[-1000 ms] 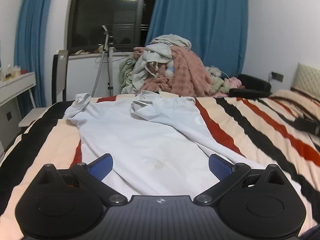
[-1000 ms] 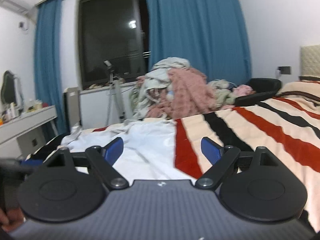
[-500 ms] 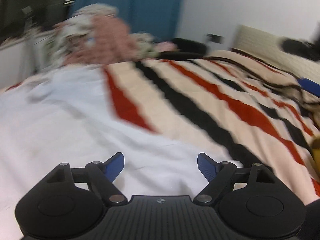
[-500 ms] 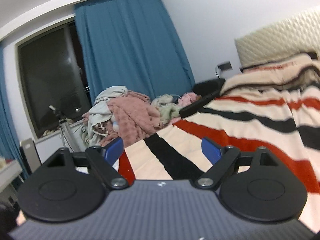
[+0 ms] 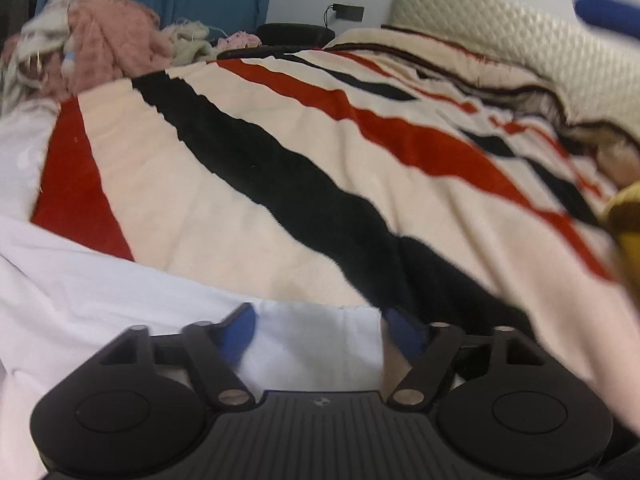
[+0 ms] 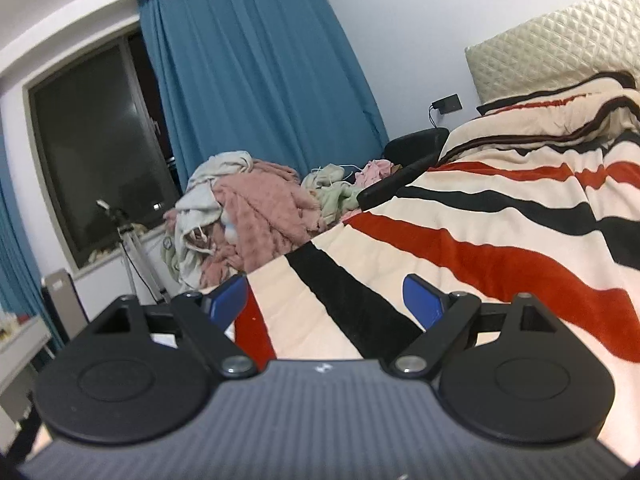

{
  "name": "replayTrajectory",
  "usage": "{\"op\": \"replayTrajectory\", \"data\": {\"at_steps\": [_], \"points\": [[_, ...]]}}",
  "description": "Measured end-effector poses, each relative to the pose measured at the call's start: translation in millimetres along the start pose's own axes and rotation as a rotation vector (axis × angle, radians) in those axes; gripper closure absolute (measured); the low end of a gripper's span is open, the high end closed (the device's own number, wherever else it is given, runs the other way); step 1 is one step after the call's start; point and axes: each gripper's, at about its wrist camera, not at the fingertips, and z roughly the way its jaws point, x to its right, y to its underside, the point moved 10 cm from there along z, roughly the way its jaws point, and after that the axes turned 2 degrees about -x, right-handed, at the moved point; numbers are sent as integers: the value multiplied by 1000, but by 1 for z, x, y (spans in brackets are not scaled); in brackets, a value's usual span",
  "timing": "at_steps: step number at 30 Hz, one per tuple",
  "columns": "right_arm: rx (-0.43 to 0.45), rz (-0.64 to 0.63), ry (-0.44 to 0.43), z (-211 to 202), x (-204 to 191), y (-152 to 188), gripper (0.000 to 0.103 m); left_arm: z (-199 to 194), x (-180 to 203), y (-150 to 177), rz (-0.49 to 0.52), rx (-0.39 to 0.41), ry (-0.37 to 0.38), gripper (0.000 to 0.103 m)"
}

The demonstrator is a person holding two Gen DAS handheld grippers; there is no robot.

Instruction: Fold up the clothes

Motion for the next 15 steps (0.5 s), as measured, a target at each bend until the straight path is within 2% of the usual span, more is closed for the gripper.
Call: {"op": "replayTrajectory", "data": {"at_steps": [2,4,7,11,15], "points": [[3,-1,13,2,2,1,16,-3,-7,-2,-11,13,-5,86],[5,-3,26,3,5,1,16,-14,-20,-5,-71,18,34,93],[9,-5,45,5,9,2,16,-55,-38,-16,-120,52,51,94],[12,-11,63,7,11,3,17,-138,-58,-27,-164,124,99,94],[1,-47,30,2,-7,7,17,-228,-79,-13,-177,190,75,93]]}}
